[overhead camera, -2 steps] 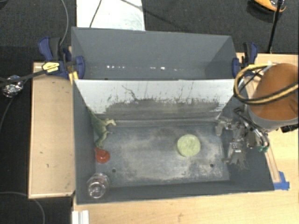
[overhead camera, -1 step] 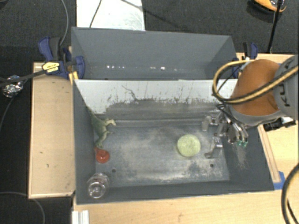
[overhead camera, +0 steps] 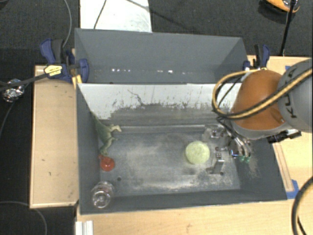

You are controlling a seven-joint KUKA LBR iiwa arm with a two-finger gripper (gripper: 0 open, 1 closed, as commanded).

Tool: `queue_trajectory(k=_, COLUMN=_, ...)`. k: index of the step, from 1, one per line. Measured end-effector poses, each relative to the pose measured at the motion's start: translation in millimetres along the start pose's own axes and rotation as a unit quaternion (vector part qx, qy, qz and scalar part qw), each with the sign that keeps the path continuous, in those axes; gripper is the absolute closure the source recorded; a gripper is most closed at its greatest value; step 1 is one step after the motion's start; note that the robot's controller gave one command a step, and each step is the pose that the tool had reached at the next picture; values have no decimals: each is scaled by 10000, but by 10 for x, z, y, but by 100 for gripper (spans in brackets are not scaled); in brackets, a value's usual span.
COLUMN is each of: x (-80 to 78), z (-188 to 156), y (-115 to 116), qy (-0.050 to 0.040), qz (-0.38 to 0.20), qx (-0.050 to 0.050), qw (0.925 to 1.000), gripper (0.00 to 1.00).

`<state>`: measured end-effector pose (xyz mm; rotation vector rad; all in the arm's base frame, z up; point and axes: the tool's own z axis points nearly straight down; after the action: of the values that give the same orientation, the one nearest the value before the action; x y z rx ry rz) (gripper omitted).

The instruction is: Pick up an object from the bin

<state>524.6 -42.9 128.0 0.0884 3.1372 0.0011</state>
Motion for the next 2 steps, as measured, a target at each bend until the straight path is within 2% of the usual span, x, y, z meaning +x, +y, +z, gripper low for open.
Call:
queue_trajectory(k=1, x=-52, z=-17, y=207, qy=-18, qz=771, qx=3, qw=9970, gripper=0)
queue_trajectory(k=2, x=5, z=394, y=171, qy=-23, qz=652, qx=-2, qw=9979, gripper=0)
